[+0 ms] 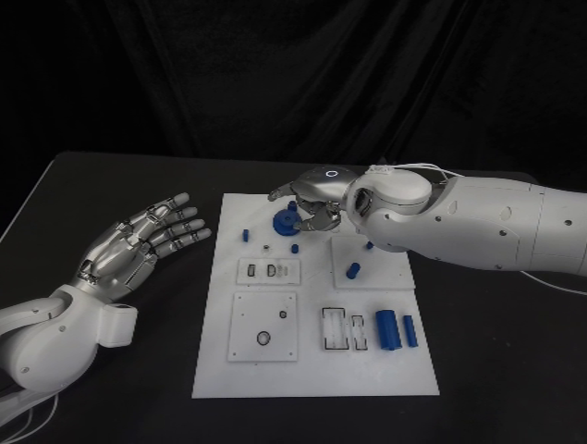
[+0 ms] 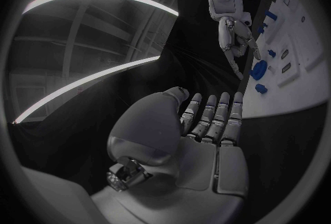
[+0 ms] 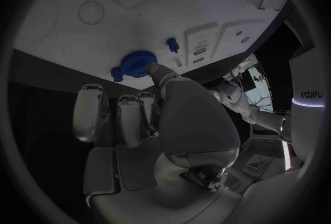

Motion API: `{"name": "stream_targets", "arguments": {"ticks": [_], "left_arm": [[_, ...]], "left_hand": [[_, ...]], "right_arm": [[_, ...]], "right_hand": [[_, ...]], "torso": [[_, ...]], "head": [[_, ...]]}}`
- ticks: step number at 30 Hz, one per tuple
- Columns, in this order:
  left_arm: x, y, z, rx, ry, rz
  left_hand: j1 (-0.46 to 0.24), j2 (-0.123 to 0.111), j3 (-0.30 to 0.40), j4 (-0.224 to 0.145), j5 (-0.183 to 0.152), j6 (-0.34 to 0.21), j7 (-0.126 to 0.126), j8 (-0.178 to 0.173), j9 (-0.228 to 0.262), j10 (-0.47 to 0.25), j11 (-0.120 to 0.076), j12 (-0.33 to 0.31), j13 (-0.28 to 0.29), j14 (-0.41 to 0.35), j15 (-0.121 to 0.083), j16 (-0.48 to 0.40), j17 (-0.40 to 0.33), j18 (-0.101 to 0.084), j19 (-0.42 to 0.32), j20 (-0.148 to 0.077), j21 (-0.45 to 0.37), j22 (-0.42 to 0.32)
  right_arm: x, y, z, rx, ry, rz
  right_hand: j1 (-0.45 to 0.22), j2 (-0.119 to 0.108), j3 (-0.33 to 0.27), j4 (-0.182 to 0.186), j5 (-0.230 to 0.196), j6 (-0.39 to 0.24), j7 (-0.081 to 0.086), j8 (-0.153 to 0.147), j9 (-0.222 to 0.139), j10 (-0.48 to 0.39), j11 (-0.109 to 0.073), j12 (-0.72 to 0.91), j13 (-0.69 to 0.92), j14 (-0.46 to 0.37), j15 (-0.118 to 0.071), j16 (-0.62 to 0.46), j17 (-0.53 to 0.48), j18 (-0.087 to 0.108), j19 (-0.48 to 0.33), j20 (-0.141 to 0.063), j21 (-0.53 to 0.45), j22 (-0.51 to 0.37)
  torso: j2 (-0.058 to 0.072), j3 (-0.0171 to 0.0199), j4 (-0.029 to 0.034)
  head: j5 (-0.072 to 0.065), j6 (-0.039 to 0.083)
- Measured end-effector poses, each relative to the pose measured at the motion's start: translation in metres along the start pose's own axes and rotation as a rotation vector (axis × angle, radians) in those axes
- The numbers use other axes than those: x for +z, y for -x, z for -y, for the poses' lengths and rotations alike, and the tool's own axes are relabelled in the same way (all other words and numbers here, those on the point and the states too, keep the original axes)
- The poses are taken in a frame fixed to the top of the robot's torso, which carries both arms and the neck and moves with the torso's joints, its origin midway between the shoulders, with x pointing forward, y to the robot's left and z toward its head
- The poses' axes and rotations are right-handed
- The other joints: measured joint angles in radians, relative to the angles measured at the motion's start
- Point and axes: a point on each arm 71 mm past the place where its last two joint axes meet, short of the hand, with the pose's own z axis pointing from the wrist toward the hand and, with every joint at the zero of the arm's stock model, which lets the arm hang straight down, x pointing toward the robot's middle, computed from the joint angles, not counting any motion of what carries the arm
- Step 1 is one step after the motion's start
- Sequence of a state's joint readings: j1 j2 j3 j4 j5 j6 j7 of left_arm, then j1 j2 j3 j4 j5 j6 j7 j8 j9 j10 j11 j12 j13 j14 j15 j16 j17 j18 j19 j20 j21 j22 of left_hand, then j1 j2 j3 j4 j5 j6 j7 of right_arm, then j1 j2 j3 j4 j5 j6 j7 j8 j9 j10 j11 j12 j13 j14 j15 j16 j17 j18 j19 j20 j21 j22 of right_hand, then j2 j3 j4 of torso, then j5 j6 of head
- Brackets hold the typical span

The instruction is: Assemble the parts on the task board

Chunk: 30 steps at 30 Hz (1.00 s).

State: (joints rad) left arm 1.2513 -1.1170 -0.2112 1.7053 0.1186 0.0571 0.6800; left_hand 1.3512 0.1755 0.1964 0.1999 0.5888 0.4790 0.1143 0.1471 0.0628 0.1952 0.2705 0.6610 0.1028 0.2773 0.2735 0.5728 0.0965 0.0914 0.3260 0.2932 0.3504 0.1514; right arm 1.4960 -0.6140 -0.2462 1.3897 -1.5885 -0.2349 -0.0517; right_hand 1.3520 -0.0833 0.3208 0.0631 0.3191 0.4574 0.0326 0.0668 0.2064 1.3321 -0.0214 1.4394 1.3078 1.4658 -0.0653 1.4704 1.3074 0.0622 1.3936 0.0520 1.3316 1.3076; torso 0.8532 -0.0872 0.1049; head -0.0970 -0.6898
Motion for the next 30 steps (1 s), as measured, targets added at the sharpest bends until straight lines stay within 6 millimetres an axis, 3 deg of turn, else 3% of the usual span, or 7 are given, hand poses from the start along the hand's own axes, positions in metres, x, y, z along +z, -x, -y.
{"name": "stream_targets", "arguments": {"ticks": [3,4,13,20,30], "left_arm": [[0.0,0.0,0.0,0.0,0.0,0.0],[0.0,0.0,0.0,0.0,0.0,0.0],[-0.001,0.001,0.0,0.0,0.0,0.001],[-0.003,0.003,0.002,0.001,0.0,0.005],[-0.002,0.002,0.001,0.0,0.0,0.003]], "left_hand": [[0.0,0.0,0.0,0.0,0.0,0.0,0.0,0.0,0.0,0.0,0.0,0.0,0.0,0.0,0.0,0.0,0.0,0.0,0.0,0.0,0.0,0.0],[0.0,0.0,0.0,0.0,0.0,0.0,0.0,0.0,0.0,0.0,0.0,0.0,0.0,0.0,0.0,0.0,0.0,0.0,0.0,0.0,0.0,0.0],[0.0,0.0,0.0,0.0,0.0,0.0,0.0,0.0,0.0,0.0,0.0,0.0,0.0,0.0,0.0,0.0,0.0,0.0,0.0,0.0,0.0,0.0],[0.0,0.0,0.0,0.0,0.0,0.0,0.0,0.0,0.0,0.0,0.0,0.0,0.0,0.0,0.0,0.0,0.0,0.0,0.0,0.0,0.0,0.0],[0.0,0.0,0.0,0.0,0.0,0.004,0.004,0.0,0.0,0.0,0.0,0.0,-0.001,0.0,0.0,0.0,0.0,0.0,0.0,0.0,0.0,0.0]], "right_arm": [[-0.001,0.0,0.001,0.001,-0.002,0.001],[-0.001,0.0,0.001,0.001,-0.003,0.001],[-0.009,0.0,0.008,0.006,-0.016,0.008],[-0.036,0.007,0.027,0.022,-0.053,0.051],[-0.096,0.022,0.07,0.079,-0.159,0.128]], "right_hand": [[0.004,0.004,0.004,-0.004,0.0,0.002,0.002,0.0,-0.002,-0.002,-0.002,-0.004,0.0,-0.002,-0.002,-0.007,0.0,0.0,-0.004,-0.004,-0.005,0.0],[0.004,0.004,0.007,-0.001,0.0,0.015,0.01,0.0,-0.002,-0.002,-0.002,-0.004,0.0,-0.002,-0.002,-0.007,0.0,0.0,-0.004,-0.004,-0.009,0.0],[0.005,0.005,0.012,-0.001,-0.007,0.178,0.048,0.022,0.028,-0.007,0.015,-0.007,0.0,0.001,0.006,-0.015,0.0,0.0,-0.007,0.0,-0.019,0.0],[-0.009,0.001,-0.007,0.024,-0.049,0.299,0.066,0.053,0.038,0.024,0.034,0.006,0.0,0.002,0.013,-0.012,0.0,0.0,0.009,0.017,-0.005,0.0],[-0.013,0.004,-0.014,0.046,-0.058,0.35,0.071,0.058,0.036,0.064,0.035,0.024,0.0,0.002,0.013,0.006,0.0,0.0,0.05,0.014,0.047,0.0]], "torso": [[0.0,0.0002,-0.0006],[0.0,0.0002,-0.0008],[-0.001,0.0008,-0.0013],[-0.001,0.0009,-0.0012],[-0.002,0.0016,-0.0041]], "head": [[0.001,0.0],[0.002,0.0],[0.007,0.0],[0.015,0.025],[0.009,0.053]]}}
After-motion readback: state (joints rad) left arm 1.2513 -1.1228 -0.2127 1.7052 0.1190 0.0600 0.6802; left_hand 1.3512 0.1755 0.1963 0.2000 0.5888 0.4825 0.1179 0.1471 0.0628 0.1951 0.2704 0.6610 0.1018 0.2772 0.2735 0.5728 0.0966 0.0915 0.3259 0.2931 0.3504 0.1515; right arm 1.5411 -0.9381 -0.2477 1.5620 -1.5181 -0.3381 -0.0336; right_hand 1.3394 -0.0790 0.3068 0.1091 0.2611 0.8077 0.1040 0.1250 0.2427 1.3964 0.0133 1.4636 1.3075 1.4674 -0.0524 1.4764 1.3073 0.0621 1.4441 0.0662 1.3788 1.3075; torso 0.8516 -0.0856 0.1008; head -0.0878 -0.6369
